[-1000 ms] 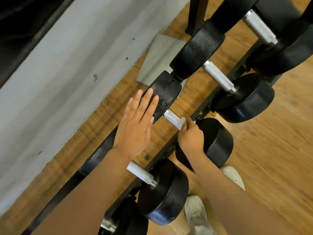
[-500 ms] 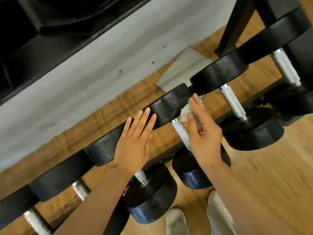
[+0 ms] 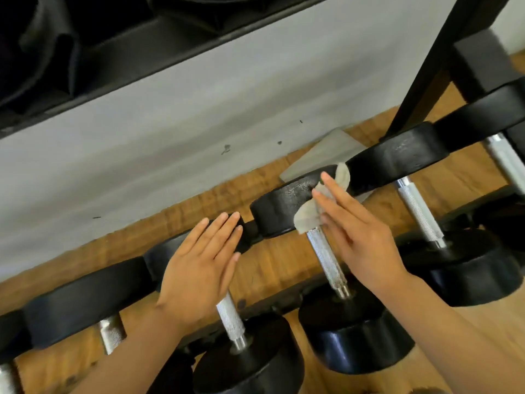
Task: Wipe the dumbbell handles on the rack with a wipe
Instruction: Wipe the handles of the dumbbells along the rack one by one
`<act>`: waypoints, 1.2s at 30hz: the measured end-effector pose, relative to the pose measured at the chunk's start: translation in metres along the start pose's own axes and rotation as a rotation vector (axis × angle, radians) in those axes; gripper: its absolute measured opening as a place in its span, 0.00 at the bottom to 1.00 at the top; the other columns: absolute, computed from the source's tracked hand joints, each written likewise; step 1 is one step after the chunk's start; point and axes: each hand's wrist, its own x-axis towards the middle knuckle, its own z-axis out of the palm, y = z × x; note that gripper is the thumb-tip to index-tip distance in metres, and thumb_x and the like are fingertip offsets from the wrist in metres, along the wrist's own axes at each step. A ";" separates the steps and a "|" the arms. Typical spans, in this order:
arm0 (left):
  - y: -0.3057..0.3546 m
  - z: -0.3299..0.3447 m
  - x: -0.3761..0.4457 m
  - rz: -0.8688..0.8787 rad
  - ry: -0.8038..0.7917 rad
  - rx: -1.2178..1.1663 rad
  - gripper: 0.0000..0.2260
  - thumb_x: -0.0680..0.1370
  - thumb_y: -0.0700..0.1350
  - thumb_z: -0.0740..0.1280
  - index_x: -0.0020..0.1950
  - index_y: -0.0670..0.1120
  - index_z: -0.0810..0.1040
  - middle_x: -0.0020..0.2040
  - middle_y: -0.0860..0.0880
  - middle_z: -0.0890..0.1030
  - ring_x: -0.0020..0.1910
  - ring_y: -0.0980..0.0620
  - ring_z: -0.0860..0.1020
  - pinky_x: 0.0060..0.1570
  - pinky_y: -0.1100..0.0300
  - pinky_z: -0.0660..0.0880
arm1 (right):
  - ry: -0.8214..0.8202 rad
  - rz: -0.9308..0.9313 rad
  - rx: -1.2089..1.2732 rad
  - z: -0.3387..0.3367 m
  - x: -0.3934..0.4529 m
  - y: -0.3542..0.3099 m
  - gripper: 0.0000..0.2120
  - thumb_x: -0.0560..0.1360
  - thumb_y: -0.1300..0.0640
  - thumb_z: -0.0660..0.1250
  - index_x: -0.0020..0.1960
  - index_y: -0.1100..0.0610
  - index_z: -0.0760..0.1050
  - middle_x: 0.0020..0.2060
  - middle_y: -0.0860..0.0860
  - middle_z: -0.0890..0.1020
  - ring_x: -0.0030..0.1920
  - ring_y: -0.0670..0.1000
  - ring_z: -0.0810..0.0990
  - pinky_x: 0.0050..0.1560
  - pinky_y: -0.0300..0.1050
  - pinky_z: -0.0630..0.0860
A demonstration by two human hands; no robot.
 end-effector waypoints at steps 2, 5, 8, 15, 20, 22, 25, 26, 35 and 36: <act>0.002 0.004 0.001 -0.018 0.032 0.013 0.22 0.83 0.50 0.52 0.71 0.42 0.72 0.74 0.44 0.69 0.75 0.48 0.63 0.77 0.50 0.53 | 0.100 0.019 -0.015 0.002 0.001 0.001 0.17 0.80 0.62 0.64 0.69 0.60 0.73 0.74 0.53 0.67 0.71 0.46 0.69 0.68 0.33 0.67; 0.001 0.006 0.001 -0.027 0.056 0.030 0.22 0.82 0.50 0.53 0.70 0.42 0.74 0.72 0.44 0.72 0.74 0.47 0.67 0.76 0.51 0.54 | 0.147 0.031 -0.075 0.008 0.000 0.002 0.15 0.81 0.59 0.62 0.66 0.61 0.76 0.73 0.52 0.67 0.71 0.48 0.69 0.69 0.33 0.64; 0.002 0.009 0.000 -0.031 0.083 0.041 0.21 0.83 0.51 0.53 0.70 0.43 0.75 0.72 0.44 0.73 0.73 0.47 0.68 0.75 0.49 0.57 | 0.042 0.027 -0.144 0.020 -0.008 0.003 0.19 0.82 0.57 0.56 0.72 0.57 0.71 0.75 0.53 0.65 0.74 0.53 0.64 0.73 0.42 0.63; 0.003 0.014 0.000 -0.035 0.199 0.050 0.20 0.83 0.49 0.55 0.67 0.42 0.78 0.68 0.43 0.77 0.71 0.46 0.72 0.75 0.50 0.58 | -0.033 -0.081 -0.466 0.045 0.021 -0.019 0.24 0.84 0.49 0.48 0.74 0.60 0.66 0.75 0.58 0.64 0.77 0.57 0.58 0.75 0.57 0.57; 0.003 0.014 0.000 -0.035 0.232 0.007 0.19 0.82 0.49 0.56 0.66 0.42 0.79 0.67 0.43 0.78 0.70 0.46 0.73 0.74 0.50 0.59 | -0.044 -0.253 -0.612 0.053 0.003 -0.018 0.20 0.82 0.58 0.57 0.72 0.61 0.70 0.73 0.59 0.67 0.75 0.58 0.63 0.73 0.56 0.62; 0.003 0.015 0.000 -0.037 0.249 0.002 0.19 0.82 0.49 0.57 0.65 0.42 0.80 0.66 0.43 0.79 0.69 0.46 0.74 0.74 0.51 0.59 | -0.045 -0.332 -0.640 0.047 -0.011 -0.013 0.20 0.80 0.62 0.61 0.72 0.61 0.70 0.73 0.58 0.68 0.75 0.58 0.64 0.73 0.56 0.63; 0.002 0.017 0.001 -0.049 0.279 -0.006 0.19 0.82 0.49 0.57 0.64 0.42 0.81 0.64 0.44 0.80 0.68 0.47 0.75 0.74 0.52 0.60 | -0.054 -0.361 -0.707 0.058 0.018 -0.019 0.18 0.80 0.58 0.59 0.68 0.61 0.75 0.70 0.59 0.72 0.72 0.59 0.68 0.73 0.56 0.63; 0.002 0.017 0.001 -0.053 0.290 -0.010 0.18 0.82 0.49 0.58 0.63 0.42 0.81 0.64 0.44 0.80 0.68 0.47 0.75 0.74 0.52 0.61 | -0.081 -0.366 -0.736 0.065 0.029 -0.023 0.18 0.79 0.58 0.62 0.66 0.61 0.76 0.69 0.59 0.73 0.71 0.59 0.69 0.73 0.56 0.63; 0.002 0.017 0.000 -0.071 0.318 -0.062 0.19 0.81 0.49 0.58 0.61 0.42 0.82 0.62 0.44 0.81 0.66 0.47 0.77 0.74 0.54 0.59 | -0.259 -0.542 -0.755 0.036 0.005 -0.020 0.20 0.81 0.52 0.55 0.68 0.58 0.75 0.71 0.58 0.71 0.73 0.57 0.67 0.73 0.56 0.62; 0.002 0.018 0.001 -0.071 0.326 -0.069 0.18 0.81 0.49 0.58 0.61 0.42 0.82 0.62 0.44 0.81 0.65 0.47 0.77 0.73 0.54 0.59 | -0.245 -0.519 -0.744 0.037 0.009 -0.022 0.20 0.82 0.52 0.55 0.68 0.58 0.75 0.70 0.57 0.72 0.73 0.57 0.68 0.73 0.56 0.62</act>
